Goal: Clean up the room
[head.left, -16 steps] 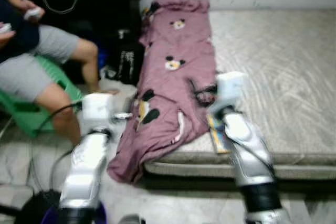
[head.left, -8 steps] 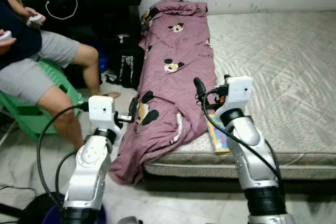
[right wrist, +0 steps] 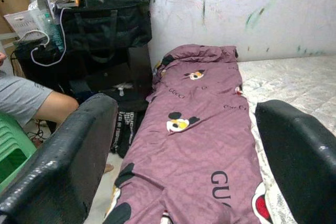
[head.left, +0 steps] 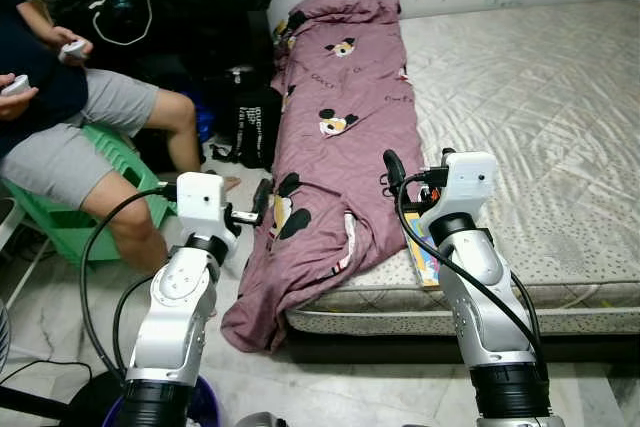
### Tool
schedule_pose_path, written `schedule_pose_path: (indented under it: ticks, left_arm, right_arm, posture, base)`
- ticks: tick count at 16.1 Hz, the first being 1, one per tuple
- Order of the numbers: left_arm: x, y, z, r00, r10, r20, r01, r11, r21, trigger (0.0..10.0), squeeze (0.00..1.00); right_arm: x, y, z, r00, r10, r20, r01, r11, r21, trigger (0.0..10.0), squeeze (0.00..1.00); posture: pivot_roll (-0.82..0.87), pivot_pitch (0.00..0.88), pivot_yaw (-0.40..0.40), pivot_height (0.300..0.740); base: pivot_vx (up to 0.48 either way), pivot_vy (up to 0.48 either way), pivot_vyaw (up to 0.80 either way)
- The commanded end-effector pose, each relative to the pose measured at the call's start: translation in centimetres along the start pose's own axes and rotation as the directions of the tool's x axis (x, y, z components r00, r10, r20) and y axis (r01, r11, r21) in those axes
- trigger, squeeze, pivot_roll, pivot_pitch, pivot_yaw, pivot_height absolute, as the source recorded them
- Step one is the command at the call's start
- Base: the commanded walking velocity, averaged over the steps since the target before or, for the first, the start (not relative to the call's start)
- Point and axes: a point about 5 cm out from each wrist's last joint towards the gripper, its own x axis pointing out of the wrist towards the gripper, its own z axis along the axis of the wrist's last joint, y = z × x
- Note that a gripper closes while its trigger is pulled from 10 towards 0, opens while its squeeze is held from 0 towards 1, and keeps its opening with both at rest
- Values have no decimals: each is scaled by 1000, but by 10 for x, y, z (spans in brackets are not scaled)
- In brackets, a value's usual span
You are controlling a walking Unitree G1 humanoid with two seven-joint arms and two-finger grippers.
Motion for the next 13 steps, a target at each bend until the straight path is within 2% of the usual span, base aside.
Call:
schedule_pose_path:
  ticks: [1, 4, 7, 10, 13]
  left_arm:
    - [-3, 5, -3, 1000, 24, -9, -24, 1000, 5, 10000, 0]
    - [-20, 14, -10, 993, 118, -16, -119, 993, -10, 10000, 0]
    - [-32, 22, -11, 981, 194, -12, -194, 981, -11, 10000, 0]
    - [-35, 23, -12, 978, 207, -15, -207, 978, -8, 10000, 0]
    - [-33, 21, -12, 987, 163, -16, -163, 987, -7, 10000, 0]
  right_arm:
    - [4, 9, 6, 999, 34, 27, -34, 999, 3, 10000, 0]
    - [13, 19, 4, 992, 128, 4, -128, 992, -6, 10000, 0]
    - [23, 30, 5, 981, 194, -2, -194, 981, -2, 10000, 0]
    - [23, 35, 5, 975, 220, -2, -220, 975, -2, 10000, 0]
    - [17, 29, 1, 980, 199, -10, -199, 980, -6, 10000, 0]
  posture:
    - [-147, 0, 101, 740]
    - [-81, 0, 14, 740]
    - [-37, 0, -39, 740]
    - [-43, 0, -41, 740]
    - [-75, 0, -8, 740]
  base:
    - [0, 0, 0]
    - [0, 0, 0]
    - [0, 0, 0]
    - [0, 0, 0]
    - [0, 0, 0]
